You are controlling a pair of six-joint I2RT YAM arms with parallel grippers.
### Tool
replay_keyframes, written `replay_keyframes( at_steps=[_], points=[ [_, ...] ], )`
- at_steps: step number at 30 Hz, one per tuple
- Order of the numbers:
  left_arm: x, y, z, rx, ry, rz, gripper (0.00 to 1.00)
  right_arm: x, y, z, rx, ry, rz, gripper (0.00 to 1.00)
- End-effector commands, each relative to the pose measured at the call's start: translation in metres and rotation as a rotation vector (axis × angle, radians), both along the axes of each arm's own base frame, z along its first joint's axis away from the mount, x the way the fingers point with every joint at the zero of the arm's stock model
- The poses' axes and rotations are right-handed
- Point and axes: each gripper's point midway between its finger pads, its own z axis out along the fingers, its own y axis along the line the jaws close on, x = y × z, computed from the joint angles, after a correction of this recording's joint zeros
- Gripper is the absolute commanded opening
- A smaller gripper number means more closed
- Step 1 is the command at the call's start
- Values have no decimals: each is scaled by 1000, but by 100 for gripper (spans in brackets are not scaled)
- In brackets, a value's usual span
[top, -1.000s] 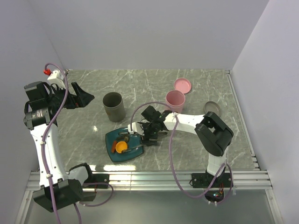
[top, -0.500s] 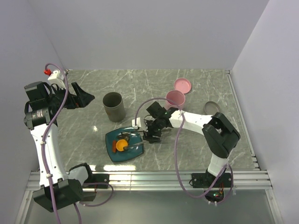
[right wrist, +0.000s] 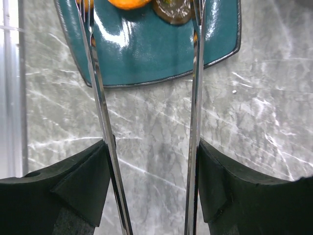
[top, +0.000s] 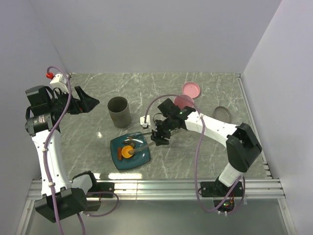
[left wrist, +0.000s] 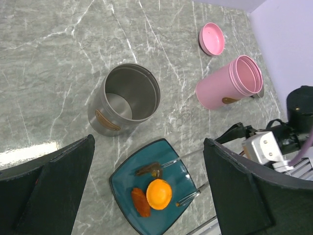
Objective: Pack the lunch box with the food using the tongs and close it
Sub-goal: Pick up the clamp from the plate.
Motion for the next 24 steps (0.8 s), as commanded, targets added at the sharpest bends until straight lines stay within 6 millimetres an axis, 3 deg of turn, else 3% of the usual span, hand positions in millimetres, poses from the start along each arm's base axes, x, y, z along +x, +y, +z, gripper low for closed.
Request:
replay_keyframes(
  at_steps=[1, 9, 14, 24],
  points=[
    [1, -4, 8, -15, -34, -25, 99, -1, 4, 47, 89, -38, 7, 70],
    [-1, -6, 10, -14, -48, -30, 99, -4, -10, 76, 111, -76, -27, 69],
    [3, 4, 16, 61, -87, -2, 99, -9, -17, 81, 101, -62, -71, 69],
    [3, -1, 16, 16, -96, -15, 100, -28, -16, 90, 110, 153, -246, 63]
  ],
)
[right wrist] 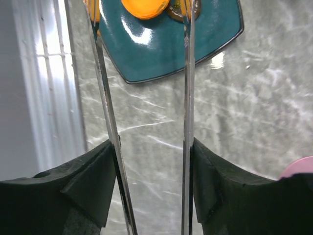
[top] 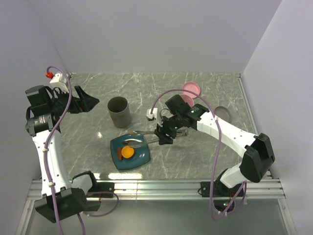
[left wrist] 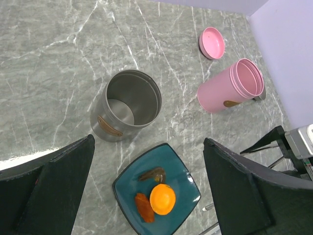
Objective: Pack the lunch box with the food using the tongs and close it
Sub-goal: Pick up the clamp from the plate.
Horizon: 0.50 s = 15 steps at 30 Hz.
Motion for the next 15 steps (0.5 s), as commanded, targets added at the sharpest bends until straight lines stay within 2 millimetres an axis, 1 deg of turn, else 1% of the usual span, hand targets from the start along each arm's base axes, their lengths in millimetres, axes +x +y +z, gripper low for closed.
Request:
replay_keyframes(
  at_steps=[1, 5, 6, 15],
  points=[
    [-1, -2, 14, 10, -69, -10, 99, -4, 5, 35, 72, 54, -98, 62],
    [-2, -2, 11, 13, -70, -8, 100, -11, 6, 37, 77, 142, -160, 59],
    [-3, -3, 11, 15, -72, -9, 99, -15, 7, 37, 76, 162, -153, 59],
    [-5, -4, 13, 19, -80, -7, 99, -27, 6, 20, 48, 277, -194, 53]
  ],
)
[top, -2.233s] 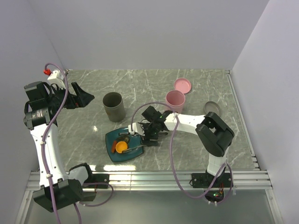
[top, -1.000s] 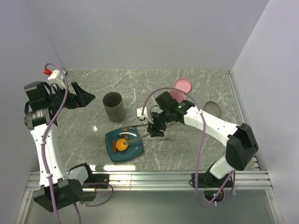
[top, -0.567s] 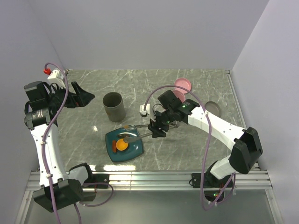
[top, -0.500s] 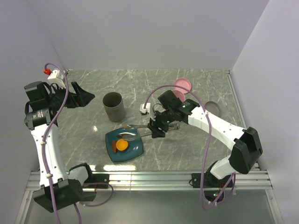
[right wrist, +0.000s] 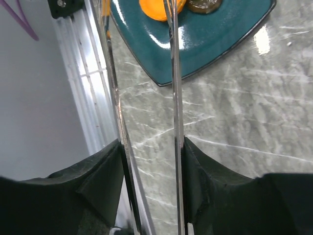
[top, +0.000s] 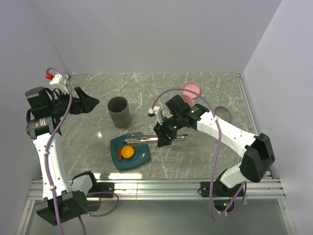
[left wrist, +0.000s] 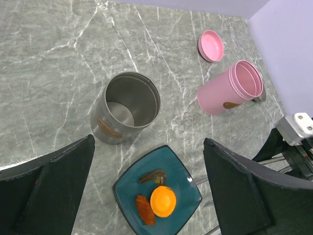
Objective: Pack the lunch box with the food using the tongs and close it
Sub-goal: Pick up the clamp from the plate, then pick up the fake food from the plate.
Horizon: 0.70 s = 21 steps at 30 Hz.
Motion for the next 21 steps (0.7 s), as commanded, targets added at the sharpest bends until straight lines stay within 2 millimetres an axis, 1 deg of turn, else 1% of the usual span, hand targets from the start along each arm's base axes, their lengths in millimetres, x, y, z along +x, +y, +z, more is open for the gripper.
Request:
replay_keyframes(
  at_steps=[1, 5, 6, 11, 17, 21],
  points=[
    [-2, -2, 10, 13, -52, -11, 99, -5, 3, 15, 45, 38, -31, 52],
    [-3, -4, 7, -7, -42, -15, 99, -9, 6, 9, 35, 110, -66, 51],
    [-3, -4, 7, -8, -43, -14, 99, -10, 8, 5, 30, 130, -74, 50],
    [-2, -2, 4, -5, -45, 3, 100, -16, 11, -7, 17, 226, -106, 50],
    [-1, 0, 6, -5, -53, 19, 99, -15, 11, -22, -14, 266, -142, 50],
    [1, 3, 7, 2, -63, 41, 100, -20, 12, -34, -26, 313, -147, 50]
  ],
)
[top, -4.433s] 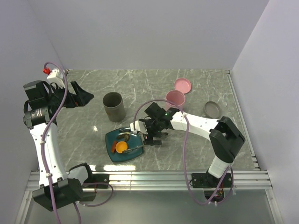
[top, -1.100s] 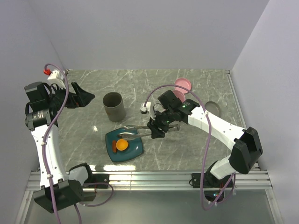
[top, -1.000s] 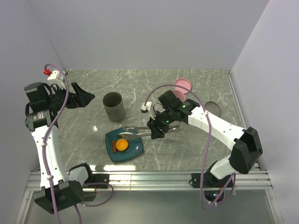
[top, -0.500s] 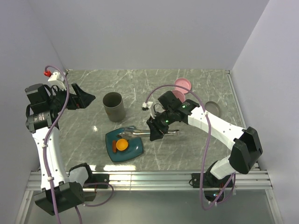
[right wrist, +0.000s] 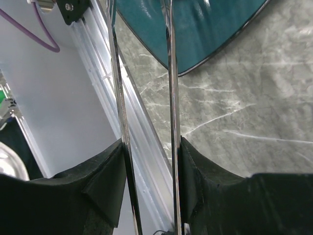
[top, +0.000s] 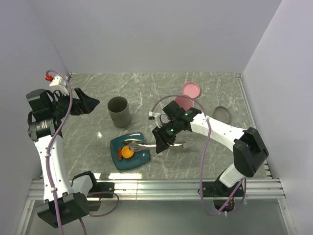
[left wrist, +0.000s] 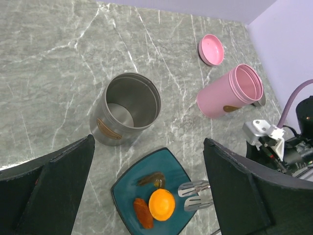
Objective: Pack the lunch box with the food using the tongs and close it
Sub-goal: Pick up the fake food from the plate.
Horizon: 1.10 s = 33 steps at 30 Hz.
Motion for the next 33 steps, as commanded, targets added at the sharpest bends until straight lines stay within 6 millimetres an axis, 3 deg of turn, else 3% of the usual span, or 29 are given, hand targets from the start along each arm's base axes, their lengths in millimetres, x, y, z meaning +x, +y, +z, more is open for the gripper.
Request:
replay_keyframes(
  at_steps=[1, 18, 29, 33],
  points=[
    [1, 3, 11, 18, -58, 24, 99, 0, 8, -1, 36, 36, -11, 50],
    [-3, 2, 7, 30, -63, 27, 99, 5, 16, -22, -23, 128, -43, 48],
    [-5, 1, -2, 31, -55, 12, 99, 3, 6, 6, 35, 63, -58, 48],
    [-5, 0, -1, 37, -57, 10, 99, 2, 5, 0, 17, 81, -59, 48]
  ],
)
